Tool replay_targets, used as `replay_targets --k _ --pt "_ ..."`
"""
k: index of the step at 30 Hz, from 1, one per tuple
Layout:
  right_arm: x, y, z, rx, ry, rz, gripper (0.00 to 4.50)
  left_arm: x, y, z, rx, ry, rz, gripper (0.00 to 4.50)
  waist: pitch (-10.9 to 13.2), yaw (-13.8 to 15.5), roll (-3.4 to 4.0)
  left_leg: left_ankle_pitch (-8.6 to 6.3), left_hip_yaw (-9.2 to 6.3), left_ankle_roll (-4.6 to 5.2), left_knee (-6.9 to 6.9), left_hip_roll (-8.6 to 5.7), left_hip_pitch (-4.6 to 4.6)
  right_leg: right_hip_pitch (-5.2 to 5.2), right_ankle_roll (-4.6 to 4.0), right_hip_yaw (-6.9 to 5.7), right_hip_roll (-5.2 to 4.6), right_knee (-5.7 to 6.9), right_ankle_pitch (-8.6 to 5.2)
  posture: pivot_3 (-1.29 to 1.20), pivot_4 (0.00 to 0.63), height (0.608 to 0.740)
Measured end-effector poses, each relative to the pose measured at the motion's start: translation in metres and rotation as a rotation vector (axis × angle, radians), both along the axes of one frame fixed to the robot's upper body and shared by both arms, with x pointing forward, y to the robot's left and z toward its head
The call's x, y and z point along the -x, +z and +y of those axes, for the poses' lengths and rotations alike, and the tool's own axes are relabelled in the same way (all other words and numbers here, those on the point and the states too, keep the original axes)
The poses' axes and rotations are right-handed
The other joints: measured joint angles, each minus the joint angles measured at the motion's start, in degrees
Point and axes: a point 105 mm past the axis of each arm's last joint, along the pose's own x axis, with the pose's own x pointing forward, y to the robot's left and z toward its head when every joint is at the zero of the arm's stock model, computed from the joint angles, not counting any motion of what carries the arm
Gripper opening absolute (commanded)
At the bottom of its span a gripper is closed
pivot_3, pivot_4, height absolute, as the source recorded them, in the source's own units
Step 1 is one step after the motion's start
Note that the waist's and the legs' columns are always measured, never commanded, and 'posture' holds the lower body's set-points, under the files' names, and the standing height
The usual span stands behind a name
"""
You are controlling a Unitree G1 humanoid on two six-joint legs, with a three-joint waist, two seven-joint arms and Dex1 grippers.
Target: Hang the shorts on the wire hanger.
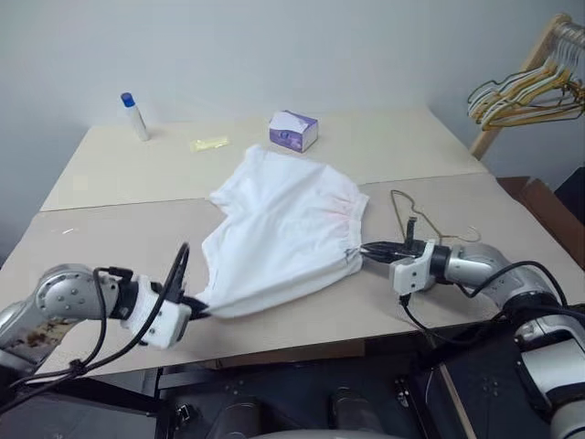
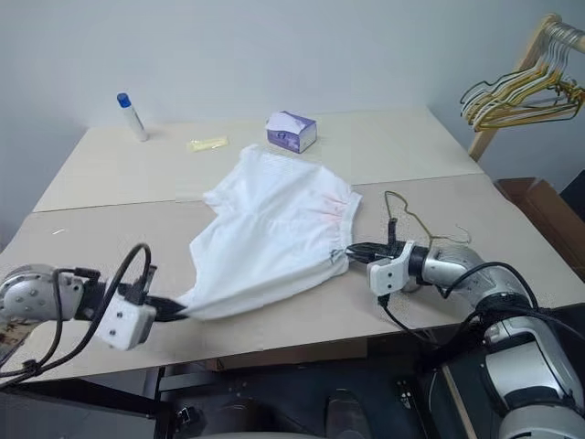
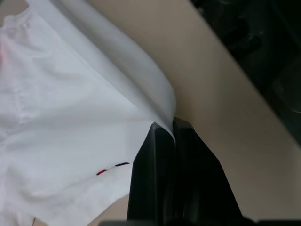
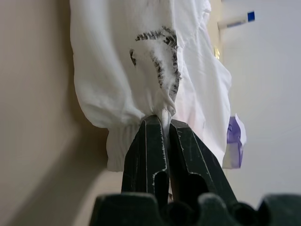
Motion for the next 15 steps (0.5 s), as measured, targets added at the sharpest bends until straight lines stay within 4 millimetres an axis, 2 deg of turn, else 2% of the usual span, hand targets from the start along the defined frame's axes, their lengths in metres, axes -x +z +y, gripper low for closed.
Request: replay_targets --k 3,7,13,14,15 --pt "0.012 -0.008 -0.005 0.057 0.035 0.007 0.00 0.015 -0.002 -0.006 0.027 -0.022 0.041 0.03 0.00 0.14 -0.01 -0.03 -0.01 0.05 0.00 -0.01 0.00 0.00 0.01 0.04 -0.02 0.00 -0.01 0.11 0.033 0.740" --pt "0.021 -0.007 -0.011 0.089 0.058 -0.009 0.00 0.030 -0.003 -0.018 0.051 -0.040 0.089 0.03 -0.02 0.23 -0.09 -0.03 0.00 0.05 0.03 -0.01 0.07 0.08 -0.01 0.04 -0.01 -0.01 -0.03 0.11 0.035 0.740" --pt "0.037 -0.013 -0.015 0.097 0.078 0.009 0.00 0.037 -0.010 -0.021 0.054 -0.032 0.147 0.03 -0.03 0.20 -0.11 -0.05 0.00 0.08 0.00 -0.01 0.30 0.23 -0.03 0.09 0.00 0.00 -0.09 0.10 0.042 0.740" --pt "0.040 -0.014 -0.016 0.102 0.082 0.014 0.29 0.034 -0.013 -0.019 0.059 -0.019 0.156 0.46 -0.03 0.23 -0.10 -0.05 0.01 0.09 0.00 -0.01 0.34 0.27 -0.05 0.09 0.00 0.01 -0.11 0.10 0.042 0.740" --pt "0.041 -0.014 -0.017 0.106 0.076 0.019 0.60 0.032 -0.016 -0.016 0.059 -0.006 0.165 0.63 -0.03 0.22 -0.11 -0.06 0.02 0.09 -0.01 0.00 0.38 0.30 -0.14 0.10 0.00 0.02 -0.18 0.10 0.043 0.740"
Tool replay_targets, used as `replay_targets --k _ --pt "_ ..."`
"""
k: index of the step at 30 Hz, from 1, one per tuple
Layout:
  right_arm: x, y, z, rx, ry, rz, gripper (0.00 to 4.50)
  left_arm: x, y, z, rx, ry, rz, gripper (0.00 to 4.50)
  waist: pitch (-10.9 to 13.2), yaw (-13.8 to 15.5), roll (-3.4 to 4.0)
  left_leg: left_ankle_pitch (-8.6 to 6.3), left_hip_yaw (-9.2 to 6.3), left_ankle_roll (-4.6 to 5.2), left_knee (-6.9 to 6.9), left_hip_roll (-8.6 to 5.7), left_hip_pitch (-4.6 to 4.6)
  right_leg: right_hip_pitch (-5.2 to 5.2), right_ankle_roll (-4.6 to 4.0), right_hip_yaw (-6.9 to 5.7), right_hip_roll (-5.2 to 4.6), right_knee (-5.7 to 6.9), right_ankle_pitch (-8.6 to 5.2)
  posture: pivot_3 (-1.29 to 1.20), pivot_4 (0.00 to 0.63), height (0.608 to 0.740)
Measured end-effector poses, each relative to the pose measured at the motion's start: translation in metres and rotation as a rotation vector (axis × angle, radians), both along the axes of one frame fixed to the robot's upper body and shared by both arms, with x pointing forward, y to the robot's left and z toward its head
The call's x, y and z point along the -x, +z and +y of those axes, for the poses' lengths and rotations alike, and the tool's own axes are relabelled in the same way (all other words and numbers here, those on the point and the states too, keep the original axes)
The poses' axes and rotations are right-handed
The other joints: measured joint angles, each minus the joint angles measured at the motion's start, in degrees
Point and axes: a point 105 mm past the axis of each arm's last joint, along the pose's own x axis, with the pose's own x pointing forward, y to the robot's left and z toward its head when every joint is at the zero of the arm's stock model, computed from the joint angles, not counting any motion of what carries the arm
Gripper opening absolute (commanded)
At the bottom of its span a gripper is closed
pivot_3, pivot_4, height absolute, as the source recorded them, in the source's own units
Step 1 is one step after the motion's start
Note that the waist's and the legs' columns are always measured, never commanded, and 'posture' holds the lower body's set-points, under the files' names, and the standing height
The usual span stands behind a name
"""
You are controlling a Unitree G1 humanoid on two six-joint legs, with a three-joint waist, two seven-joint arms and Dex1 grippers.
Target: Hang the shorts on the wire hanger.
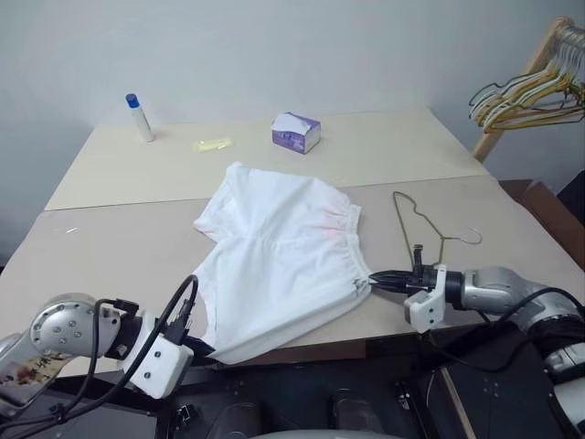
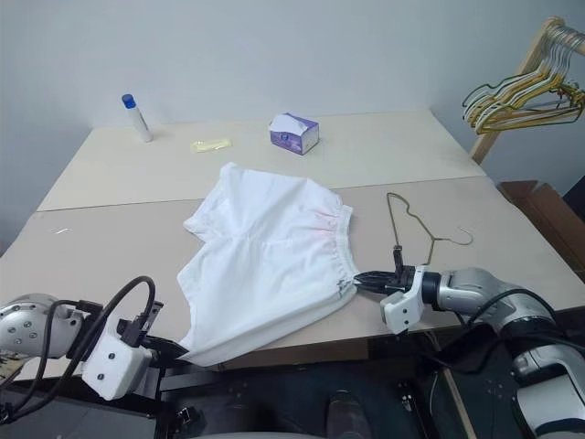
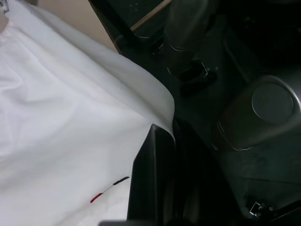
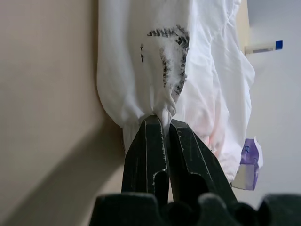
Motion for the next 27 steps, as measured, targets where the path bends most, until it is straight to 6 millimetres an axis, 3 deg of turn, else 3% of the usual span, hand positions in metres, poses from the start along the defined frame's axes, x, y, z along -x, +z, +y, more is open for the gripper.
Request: replay_targets --k 6,11,12,16,19,23,27 --pt "0.010 0.003 -0.012 0.026 -0.038 0.052 2.63 -0.028 -0.011 0.034 0.022 0.124 0.072 2.63 0.04 0.18 -0.07 -0.07 0.00 0.11 -0.01 0.08 0.36 0.41 -0.26 -0.07 0.00 -0.01 -0.30 0.12 0.056 0.740" --pt "0.019 0.007 -0.023 0.033 -0.077 0.090 4.43 -0.046 0.014 0.059 0.122 0.238 0.116 4.30 0.17 0.32 -0.26 -0.11 -0.01 0.15 -0.01 0.23 0.32 0.37 -0.25 -0.08 -0.02 -0.02 -0.37 0.14 0.066 0.740" --pt "0.022 0.008 -0.027 0.028 -0.099 0.106 4.50 -0.051 0.023 0.061 0.155 0.263 0.108 4.47 0.21 0.48 -0.32 -0.11 -0.02 0.15 -0.01 0.25 0.31 0.36 -0.25 -0.08 -0.02 -0.02 -0.37 0.14 0.068 0.740" --pt "0.029 0.016 -0.039 -0.062 -0.231 0.206 4.50 -0.062 0.058 0.065 0.304 0.366 0.060 4.47 0.40 1.22 -0.53 -0.12 -0.06 0.15 -0.01 0.37 0.28 0.36 -0.27 -0.11 0.00 -0.02 -0.38 0.14 0.073 0.740" --pt "0.027 0.026 -0.055 -0.203 -0.424 0.328 4.50 -0.047 0.082 0.058 0.448 0.418 0.058 4.47 0.65 1.07 -0.61 -0.23 -0.04 0.10 -0.01 0.59 0.27 0.34 -0.32 -0.09 0.04 -0.06 -0.41 0.11 0.079 0.740" --pt "0.014 0.045 -0.074 -0.378 -0.673 0.408 4.50 -0.043 0.102 0.027 0.562 0.402 0.068 4.47 0.87 1.75 -0.67 -0.23 -0.12 0.08 0.07 0.64 0.38 0.47 -0.27 -0.16 0.13 -0.02 -0.48 0.07 0.086 0.740" --pt "0.006 0.037 -0.099 -0.381 -0.992 0.508 4.50 -0.057 0.123 -0.010 0.657 0.384 0.064 4.47 0.94 2.84 -0.52 -0.26 -0.11 0.03 0.06 0.61 0.50 0.59 -0.05 -0.16 0.15 -0.06 -0.65 0.04 0.091 0.740"
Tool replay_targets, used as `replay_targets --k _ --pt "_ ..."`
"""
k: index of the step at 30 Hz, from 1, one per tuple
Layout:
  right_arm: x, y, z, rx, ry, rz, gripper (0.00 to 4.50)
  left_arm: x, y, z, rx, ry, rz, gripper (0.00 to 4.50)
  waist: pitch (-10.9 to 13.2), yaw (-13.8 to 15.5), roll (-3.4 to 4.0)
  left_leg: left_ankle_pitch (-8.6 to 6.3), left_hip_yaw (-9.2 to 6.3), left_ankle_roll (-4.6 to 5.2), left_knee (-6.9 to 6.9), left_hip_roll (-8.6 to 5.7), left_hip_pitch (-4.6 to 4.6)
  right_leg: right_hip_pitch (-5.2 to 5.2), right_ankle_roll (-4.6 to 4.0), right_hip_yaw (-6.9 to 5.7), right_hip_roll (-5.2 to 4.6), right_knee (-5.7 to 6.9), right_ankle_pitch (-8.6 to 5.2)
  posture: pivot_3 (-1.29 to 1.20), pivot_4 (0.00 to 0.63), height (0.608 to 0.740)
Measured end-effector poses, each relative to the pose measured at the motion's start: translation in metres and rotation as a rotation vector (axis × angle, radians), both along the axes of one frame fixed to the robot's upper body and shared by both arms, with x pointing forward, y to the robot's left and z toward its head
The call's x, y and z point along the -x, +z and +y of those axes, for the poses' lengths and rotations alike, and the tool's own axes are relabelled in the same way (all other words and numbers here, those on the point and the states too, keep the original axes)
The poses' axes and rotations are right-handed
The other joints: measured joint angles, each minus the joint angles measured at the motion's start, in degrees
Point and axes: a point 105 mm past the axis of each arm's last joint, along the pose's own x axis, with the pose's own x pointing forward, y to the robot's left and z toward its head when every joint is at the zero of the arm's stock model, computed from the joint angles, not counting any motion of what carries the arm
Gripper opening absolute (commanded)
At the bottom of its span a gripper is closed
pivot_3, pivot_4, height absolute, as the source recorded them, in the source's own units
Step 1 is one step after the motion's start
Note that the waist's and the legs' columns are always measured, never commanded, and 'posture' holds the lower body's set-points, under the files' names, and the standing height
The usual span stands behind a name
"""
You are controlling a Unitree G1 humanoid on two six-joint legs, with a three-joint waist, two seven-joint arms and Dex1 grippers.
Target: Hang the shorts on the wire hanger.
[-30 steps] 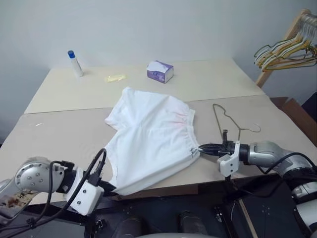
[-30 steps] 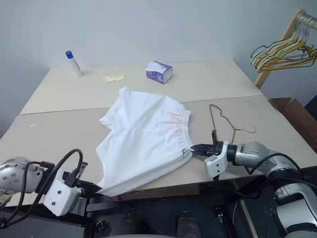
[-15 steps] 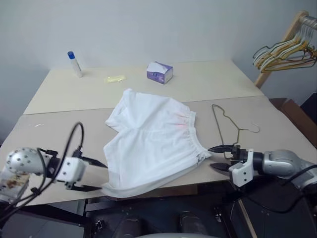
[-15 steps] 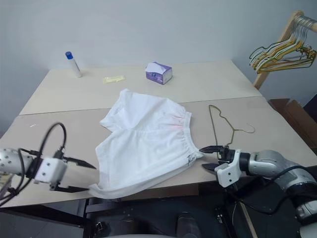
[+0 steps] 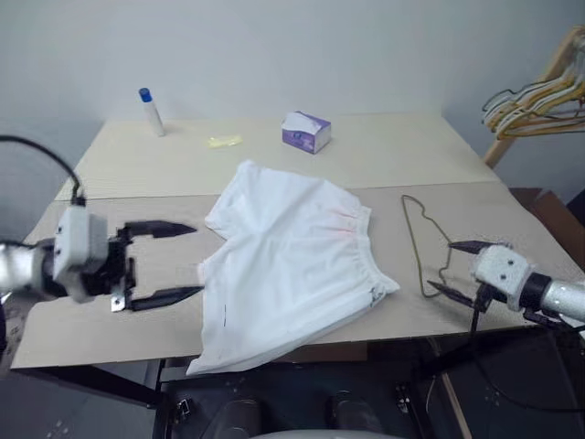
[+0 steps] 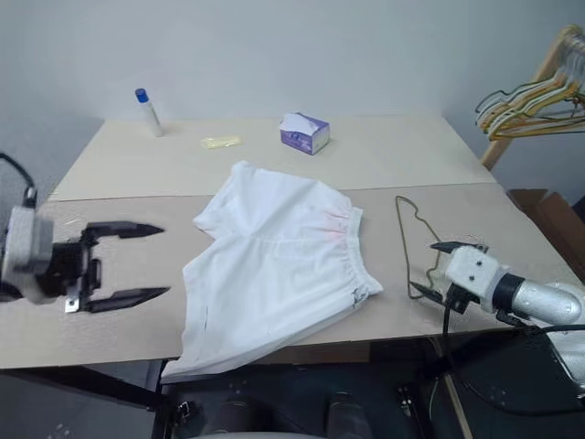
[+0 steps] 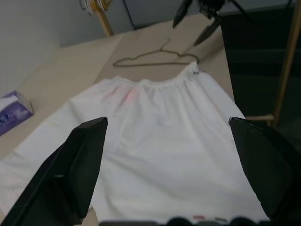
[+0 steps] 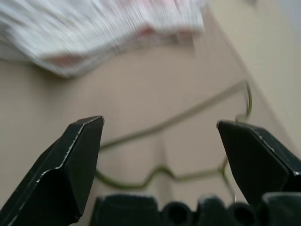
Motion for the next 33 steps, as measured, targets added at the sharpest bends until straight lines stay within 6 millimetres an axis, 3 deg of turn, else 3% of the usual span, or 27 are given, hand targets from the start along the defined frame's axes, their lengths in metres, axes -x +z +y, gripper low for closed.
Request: replay_targets --k 4,10,17,23,28,30,33 --pt "-0.008 -0.011 -0.005 -0.100 -0.265 0.134 4.50 -0.013 -0.003 -0.022 0.065 0.008 0.069 4.47 0.12 -0.90 0.02 -0.03 -0.01 -0.05 0.00 -0.07 -0.31 -0.28 -0.31 0.04 0.15 -0.02 0.22 0.02 0.092 0.740" --pt "-0.015 -0.031 0.007 -0.174 -0.438 0.303 4.50 -0.020 -0.004 -0.036 0.089 0.006 0.103 4.47 0.35 -2.11 -0.11 -0.05 -0.05 -0.06 -0.05 -0.14 -0.37 -0.39 -0.31 0.04 0.24 -0.06 0.21 0.02 0.101 0.740" --pt "-0.034 -0.040 0.003 -0.230 -0.567 0.342 2.30 -0.018 -0.008 -0.039 0.090 0.002 0.117 4.50 0.66 -2.38 -0.48 -0.04 -0.05 -0.06 0.02 -0.17 -0.34 -0.30 -0.42 0.04 0.18 -0.06 0.15 0.03 0.109 0.740" --pt "-0.037 -0.041 -0.009 -0.178 -0.619 0.324 0.21 -0.016 -0.013 -0.039 0.079 -0.003 0.127 4.50 0.70 -1.88 -0.52 -0.05 -0.07 -0.06 0.02 -0.17 -0.36 -0.29 -0.40 0.02 0.11 -0.09 0.14 0.04 0.095 0.740" --pt "-0.037 -0.040 -0.013 -0.110 -0.562 0.272 0.05 -0.015 -0.013 -0.038 0.062 -0.013 0.109 4.50 0.70 -1.76 -0.52 -0.05 -0.09 -0.06 0.01 -0.27 -0.37 -0.30 -0.37 0.00 0.10 -0.10 0.13 0.06 0.080 0.740" --pt "-0.037 -0.039 -0.020 -0.004 -0.502 0.204 0.05 -0.016 -0.013 -0.039 0.075 -0.013 0.103 4.50 0.70 -1.63 -0.47 -0.05 -0.09 -0.06 0.01 -0.39 -0.43 -0.38 -0.22 0.00 -0.01 -0.04 0.11 0.06 0.073 0.740" --pt "-0.047 -0.022 -0.021 0.118 -0.398 0.061 0.05 -0.025 -0.013 -0.038 0.091 0.019 0.090 4.50 0.67 -1.77 -0.38 -0.04 -0.11 -0.06 0.02 -0.50 -0.74 -0.77 0.05 0.09 -0.02 0.04 0.28 0.06 0.058 0.740"
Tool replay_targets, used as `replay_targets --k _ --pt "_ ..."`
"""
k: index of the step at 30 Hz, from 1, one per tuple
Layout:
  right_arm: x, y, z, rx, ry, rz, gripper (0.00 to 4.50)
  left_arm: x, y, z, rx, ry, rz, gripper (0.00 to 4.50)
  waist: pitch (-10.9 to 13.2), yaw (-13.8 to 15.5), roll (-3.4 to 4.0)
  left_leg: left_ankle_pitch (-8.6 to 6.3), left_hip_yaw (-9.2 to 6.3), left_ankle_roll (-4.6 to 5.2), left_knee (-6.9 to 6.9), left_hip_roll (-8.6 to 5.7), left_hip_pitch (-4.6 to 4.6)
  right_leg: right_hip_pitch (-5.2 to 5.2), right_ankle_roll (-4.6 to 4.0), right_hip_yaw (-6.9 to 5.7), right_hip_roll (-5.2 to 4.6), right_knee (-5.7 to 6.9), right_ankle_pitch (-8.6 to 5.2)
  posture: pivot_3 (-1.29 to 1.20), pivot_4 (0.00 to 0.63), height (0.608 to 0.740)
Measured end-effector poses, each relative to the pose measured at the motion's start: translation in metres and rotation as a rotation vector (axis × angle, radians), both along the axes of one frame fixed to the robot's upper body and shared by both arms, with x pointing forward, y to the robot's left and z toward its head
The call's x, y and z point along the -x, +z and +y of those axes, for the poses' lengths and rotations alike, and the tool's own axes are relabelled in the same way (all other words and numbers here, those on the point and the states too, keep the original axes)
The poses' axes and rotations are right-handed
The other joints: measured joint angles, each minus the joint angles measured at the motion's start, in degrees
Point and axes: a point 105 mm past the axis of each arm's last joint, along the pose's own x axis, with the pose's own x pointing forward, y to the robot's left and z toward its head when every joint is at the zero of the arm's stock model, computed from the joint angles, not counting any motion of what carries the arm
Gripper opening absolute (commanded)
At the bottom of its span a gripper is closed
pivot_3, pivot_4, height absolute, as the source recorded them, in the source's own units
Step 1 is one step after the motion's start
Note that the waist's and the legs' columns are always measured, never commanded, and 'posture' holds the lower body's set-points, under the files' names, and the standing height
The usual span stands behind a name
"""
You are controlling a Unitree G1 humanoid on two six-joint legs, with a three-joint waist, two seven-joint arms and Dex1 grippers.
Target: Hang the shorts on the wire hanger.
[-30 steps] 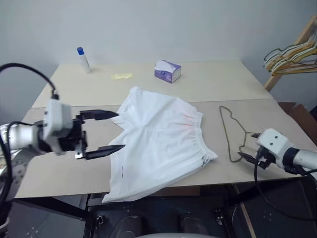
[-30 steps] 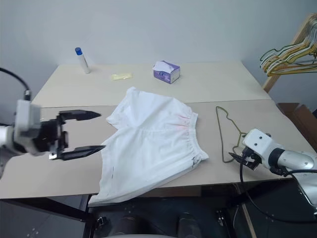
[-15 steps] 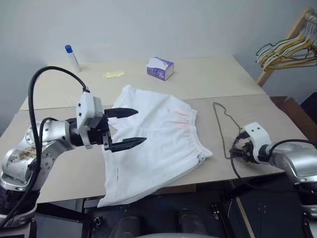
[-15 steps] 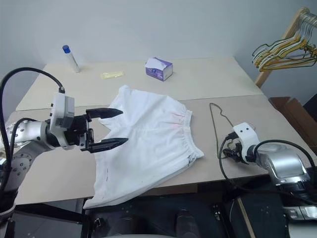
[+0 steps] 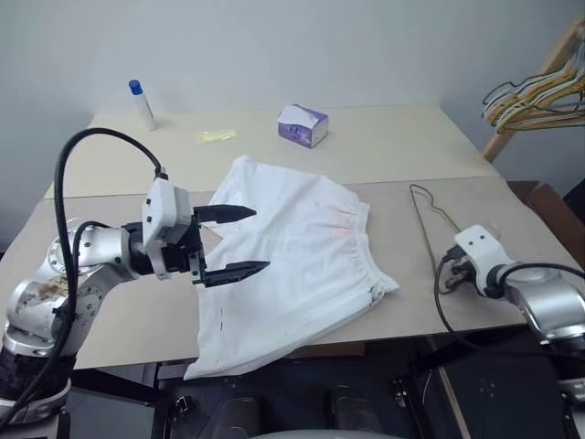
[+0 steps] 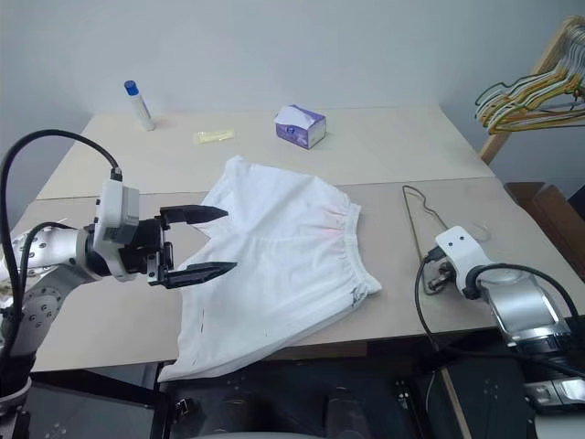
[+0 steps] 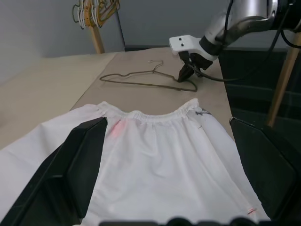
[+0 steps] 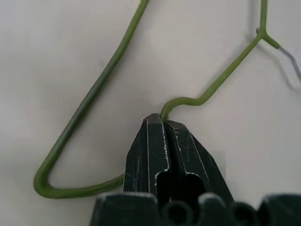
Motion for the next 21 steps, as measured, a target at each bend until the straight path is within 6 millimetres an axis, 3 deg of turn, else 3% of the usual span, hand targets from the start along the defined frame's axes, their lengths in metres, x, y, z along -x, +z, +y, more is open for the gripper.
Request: replay_targets --k 5,10,13,17,21 --pt "-0.023 0.051 0.019 0.268 0.265 -0.309 0.05 -0.021 0.012 0.000 0.056 0.088 -0.047 4.50 -0.08 -0.53 0.12 0.07 -0.15 -0.09 0.00 -0.07 -0.41 -0.33 0.05 -0.07 0.01 -0.01 0.10 0.07 0.034 0.740" --pt "-0.028 0.107 0.064 0.573 0.659 -0.685 0.05 -0.038 0.026 0.005 0.090 0.125 -0.050 4.50 -0.11 -0.80 0.16 0.08 -0.11 -0.11 0.00 -0.11 -0.45 -0.34 0.10 -0.08 -0.04 -0.11 0.09 0.06 0.019 0.740" --pt "-0.020 0.113 0.088 0.675 0.866 -0.803 0.05 -0.046 0.028 0.009 0.106 0.117 -0.033 4.50 -0.17 -1.04 0.12 0.26 -0.05 -0.42 0.01 -0.12 -0.48 -0.33 0.12 -0.11 -0.05 -0.13 0.07 0.05 0.011 0.740" --pt "-0.015 0.098 0.107 0.776 1.091 -0.828 0.05 -0.066 0.032 0.005 0.062 0.143 -0.046 4.50 -0.22 -1.24 0.12 0.38 0.03 -0.62 0.07 -0.21 -0.54 -0.32 0.15 -0.12 -0.15 -0.14 0.09 0.05 0.002 0.740" --pt "-0.018 0.103 0.118 0.846 1.183 -0.884 0.05 -0.073 0.020 0.000 -0.019 0.116 0.009 4.50 -0.26 -1.61 0.12 0.39 -0.05 -0.64 0.11 -0.20 -0.53 -0.34 0.17 -0.08 -0.14 -0.10 0.10 0.04 0.000 0.740"
